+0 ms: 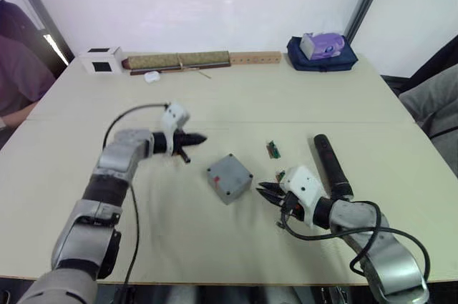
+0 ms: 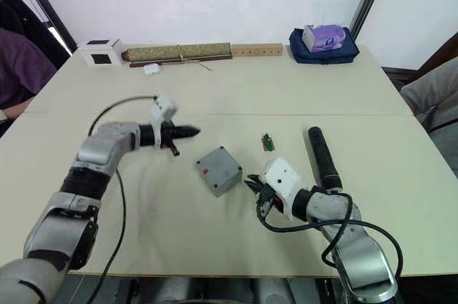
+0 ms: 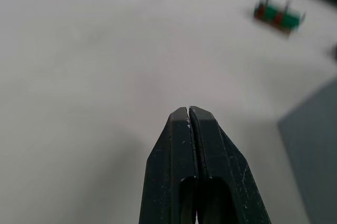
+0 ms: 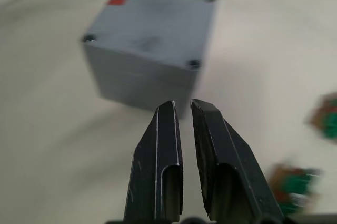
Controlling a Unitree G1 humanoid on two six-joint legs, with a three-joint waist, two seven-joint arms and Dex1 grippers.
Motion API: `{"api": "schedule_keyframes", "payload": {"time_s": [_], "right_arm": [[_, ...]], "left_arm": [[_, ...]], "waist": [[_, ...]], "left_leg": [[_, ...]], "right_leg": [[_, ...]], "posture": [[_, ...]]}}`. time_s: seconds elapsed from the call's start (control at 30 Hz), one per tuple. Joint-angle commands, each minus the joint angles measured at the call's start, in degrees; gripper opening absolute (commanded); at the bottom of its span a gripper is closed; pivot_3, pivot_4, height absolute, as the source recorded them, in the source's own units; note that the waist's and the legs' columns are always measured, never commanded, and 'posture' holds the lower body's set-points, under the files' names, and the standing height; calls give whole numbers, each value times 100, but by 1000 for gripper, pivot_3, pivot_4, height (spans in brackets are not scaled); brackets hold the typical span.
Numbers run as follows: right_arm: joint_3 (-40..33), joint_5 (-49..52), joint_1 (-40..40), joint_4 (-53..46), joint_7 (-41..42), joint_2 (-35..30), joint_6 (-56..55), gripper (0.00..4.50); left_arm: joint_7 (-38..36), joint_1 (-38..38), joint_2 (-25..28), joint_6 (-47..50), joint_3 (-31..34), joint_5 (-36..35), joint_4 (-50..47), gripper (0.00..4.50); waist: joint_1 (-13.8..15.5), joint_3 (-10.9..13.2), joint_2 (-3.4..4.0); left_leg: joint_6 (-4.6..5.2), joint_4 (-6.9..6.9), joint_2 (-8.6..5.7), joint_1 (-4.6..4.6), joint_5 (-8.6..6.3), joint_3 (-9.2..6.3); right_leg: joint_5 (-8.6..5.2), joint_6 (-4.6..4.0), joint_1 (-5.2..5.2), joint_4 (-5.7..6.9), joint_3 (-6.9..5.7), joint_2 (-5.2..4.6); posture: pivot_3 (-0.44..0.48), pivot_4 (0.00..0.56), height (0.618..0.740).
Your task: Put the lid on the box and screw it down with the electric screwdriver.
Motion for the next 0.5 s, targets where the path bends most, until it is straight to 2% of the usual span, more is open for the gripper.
{"api": "schedule_keyframes", "payload": {"time_s": [0.03, 0.2, 0.33, 0.5], "right_arm": [[82, 441, -329, -82, -48, 49, 455, 443], [384, 678, -592, 25, -151, -27, 711, 443], [725, 523, -965, 460, -159, -271, 376, 443], [925, 196, -1478, 1181, -516, -149, -238, 443]], "left_arm": [[-123, 94, 31, -227, -140, 115, -524, 0], [-197, 506, 23, -3, -226, 22, -1112, 0], [-200, 846, 3, 437, -206, -191, -1718, 0], [-177, 1342, 193, 906, -126, -411, -2551, 0]], "waist": [[-2, 1, -1], [-31, 1, 0], [-45, 1, 1], [-75, 2, 2]], "left_leg": [[0, 3, -1, -2, 0, 0], [0, 1, -1, -2, 0, 2], [0, 1, 0, 0, 0, 2], [0, -2, 4, 2, 0, 4]], "right_leg": [[0, 0, 0, 0, 0, -2], [0, 0, 1, -4, 1, -9], [0, 0, 0, -1, 1, -5], [0, 0, -6, -1, 5, 3]], "posture": [[0, 150, 740], [0, 150, 740], [0, 150, 740], [0, 150, 740]]}}
